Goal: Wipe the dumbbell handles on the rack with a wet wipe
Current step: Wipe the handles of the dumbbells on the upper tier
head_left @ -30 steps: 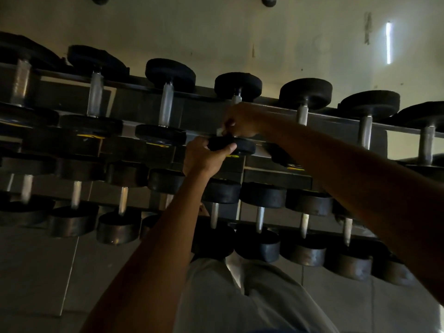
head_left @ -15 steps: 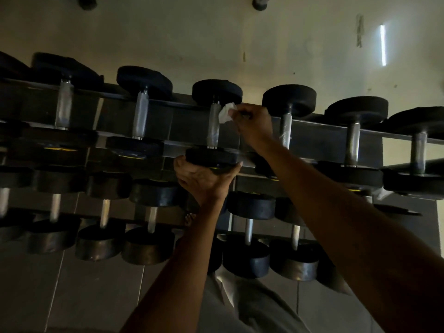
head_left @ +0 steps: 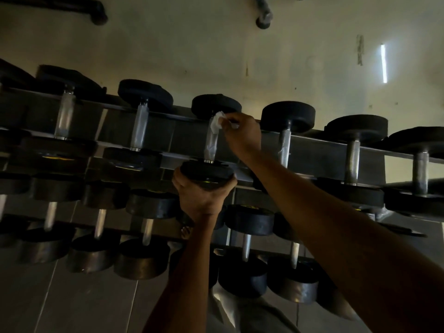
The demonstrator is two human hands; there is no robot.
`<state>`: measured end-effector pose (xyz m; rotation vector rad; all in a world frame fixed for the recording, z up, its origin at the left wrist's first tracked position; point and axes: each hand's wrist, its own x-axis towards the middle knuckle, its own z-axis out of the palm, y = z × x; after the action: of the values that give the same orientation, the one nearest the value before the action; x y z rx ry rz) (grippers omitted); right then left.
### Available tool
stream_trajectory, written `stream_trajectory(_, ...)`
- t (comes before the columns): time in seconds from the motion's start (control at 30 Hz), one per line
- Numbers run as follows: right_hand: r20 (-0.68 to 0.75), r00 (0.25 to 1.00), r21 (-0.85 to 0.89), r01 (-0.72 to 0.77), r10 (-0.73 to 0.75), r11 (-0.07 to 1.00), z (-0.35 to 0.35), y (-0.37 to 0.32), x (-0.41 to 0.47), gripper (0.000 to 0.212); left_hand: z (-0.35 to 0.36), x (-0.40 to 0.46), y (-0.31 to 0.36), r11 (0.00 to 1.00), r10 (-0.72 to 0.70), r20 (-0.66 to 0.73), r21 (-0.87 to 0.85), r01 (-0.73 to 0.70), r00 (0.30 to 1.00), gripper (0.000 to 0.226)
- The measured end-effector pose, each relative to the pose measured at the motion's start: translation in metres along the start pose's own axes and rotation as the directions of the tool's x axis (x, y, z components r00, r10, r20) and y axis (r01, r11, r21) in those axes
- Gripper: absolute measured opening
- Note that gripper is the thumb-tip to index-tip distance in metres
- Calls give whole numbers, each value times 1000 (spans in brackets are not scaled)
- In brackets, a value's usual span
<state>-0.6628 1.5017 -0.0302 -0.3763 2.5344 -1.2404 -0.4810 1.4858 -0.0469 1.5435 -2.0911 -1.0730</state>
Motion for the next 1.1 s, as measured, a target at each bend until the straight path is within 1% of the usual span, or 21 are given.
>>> stream_trajectory(0.13, -53, 998, -99, 35, -40, 994, 5, -6, -5, 21, -9, 1, 7, 1000, -17, 20, 23, 17, 1000, 126)
stream_trajectory(0.23, -109, 989, -198, 76, -99, 977, 13, -13, -9, 19, -16, 5, 9, 989, -143, 115, -26, 147, 983, 119)
stream_trajectory(0.3, -154, 979, -243, 93, -133, 966, 18, -18, -12, 16, -18, 7, 6, 981, -180, 169, -48, 191, 969, 116)
stream_trajectory(0.37, -179, 968, -298, 119, -178, 947, 20, -21, -15, 15, -21, 9, 4, 981, -183, 202, -32, 193, 962, 116)
stream_trajectory(0.43, -176, 961, -329, 148, -214, 933, 21, -20, -16, 15, -26, 13, 2, 983, -182, 245, 24, 182, 952, 122)
stream_trajectory(0.5, -166, 962, -327, 152, -215, 933, 21, -18, -16, 16, -32, 20, 2, 982, -182, 296, 106, 158, 938, 129)
stream_trajectory(0.57, -154, 965, -320, 155, -212, 935, 19, -18, -17, 17, -36, 30, -2, 980, -157, 371, 171, 99, 915, 126)
stream_trajectory(0.6, -139, 968, -315, 158, -210, 936, 17, -18, -17, 17, -40, 37, -5, 982, -145, 416, 170, 79, 898, 117)
stream_trajectory(0.67, -89, 975, -309, 169, -205, 936, 13, -17, -18, 18, -51, 51, -6, 989, -140, 483, 108, 100, 865, 90)
stream_trajectory(0.73, -24, 978, -308, 191, -209, 932, 10, -15, -18, 21, -67, 60, -1, 994, -105, 530, 34, 103, 842, 63)
stream_trajectory(0.8, 55, 979, -307, 203, -195, 930, 9, -9, -19, 22, -77, 68, 8, 997, -76, 578, 49, 59, 812, 41)
stream_trajectory(0.83, 88, 980, -305, 199, -181, 931, 9, -6, -20, 21, -77, 71, 11, 996, -77, 597, 83, 34, 798, 37)
stream_trajectory(0.9, 145, 977, -308, 197, -158, 931, 9, -2, -24, 22, -76, 79, 19, 988, -93, 609, 156, -4, 787, 41)
stream_trajectory(0.97, 204, 969, -303, 196, -137, 933, 5, -1, -31, 22, -75, 86, 27, 971, -141, 610, 237, -9, 780, 46)
stream_trajectory(1.03, 271, 957, -300, 189, -106, 935, 0, -1, -37, 21, -75, 93, 35, 956, -168, 624, 293, -29, 763, 43)
stream_trajectory(1.1, 324, 945, -305, 146, -42, 941, -1, -1, -41, 21, -77, 96, 41, 945, -207, 638, 327, -18, 742, 42)
